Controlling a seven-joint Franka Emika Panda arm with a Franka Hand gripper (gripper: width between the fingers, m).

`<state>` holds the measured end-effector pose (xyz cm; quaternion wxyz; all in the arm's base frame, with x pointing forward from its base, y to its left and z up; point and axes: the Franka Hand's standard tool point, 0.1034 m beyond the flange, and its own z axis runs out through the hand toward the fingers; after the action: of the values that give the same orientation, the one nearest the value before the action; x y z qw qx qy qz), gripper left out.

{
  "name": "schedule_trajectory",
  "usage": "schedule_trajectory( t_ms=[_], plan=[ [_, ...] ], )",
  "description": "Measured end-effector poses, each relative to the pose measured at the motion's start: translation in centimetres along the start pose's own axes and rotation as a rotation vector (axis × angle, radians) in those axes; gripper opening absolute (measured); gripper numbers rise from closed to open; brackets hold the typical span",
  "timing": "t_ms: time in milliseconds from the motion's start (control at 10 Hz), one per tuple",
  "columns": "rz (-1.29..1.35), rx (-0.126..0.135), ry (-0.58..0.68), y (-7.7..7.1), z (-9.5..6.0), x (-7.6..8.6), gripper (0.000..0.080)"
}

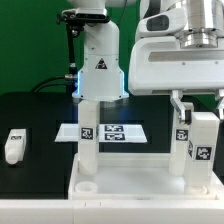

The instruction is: Assemble desk

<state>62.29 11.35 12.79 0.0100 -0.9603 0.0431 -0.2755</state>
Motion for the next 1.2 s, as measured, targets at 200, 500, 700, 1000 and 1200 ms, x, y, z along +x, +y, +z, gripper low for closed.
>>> schedule_trajectory(
  t_ms=[200, 500, 700, 1000, 1200],
  plan=[
    [-0.006, -0.001, -0.004, 0.0, 0.0, 0.0, 0.0284],
    [0.01, -0.012, -0.077, 0.3, 0.3, 1.0, 0.0568],
    [0.022, -0.032, -0.26, 1.1, 0.5, 1.4, 0.0645],
    [0.091, -0.057, -0.456, 1.4, 0.6, 1.4, 0.0649],
    [0.129, -0.051, -0.448, 0.3, 0.8, 2.6, 0.0649]
  ],
)
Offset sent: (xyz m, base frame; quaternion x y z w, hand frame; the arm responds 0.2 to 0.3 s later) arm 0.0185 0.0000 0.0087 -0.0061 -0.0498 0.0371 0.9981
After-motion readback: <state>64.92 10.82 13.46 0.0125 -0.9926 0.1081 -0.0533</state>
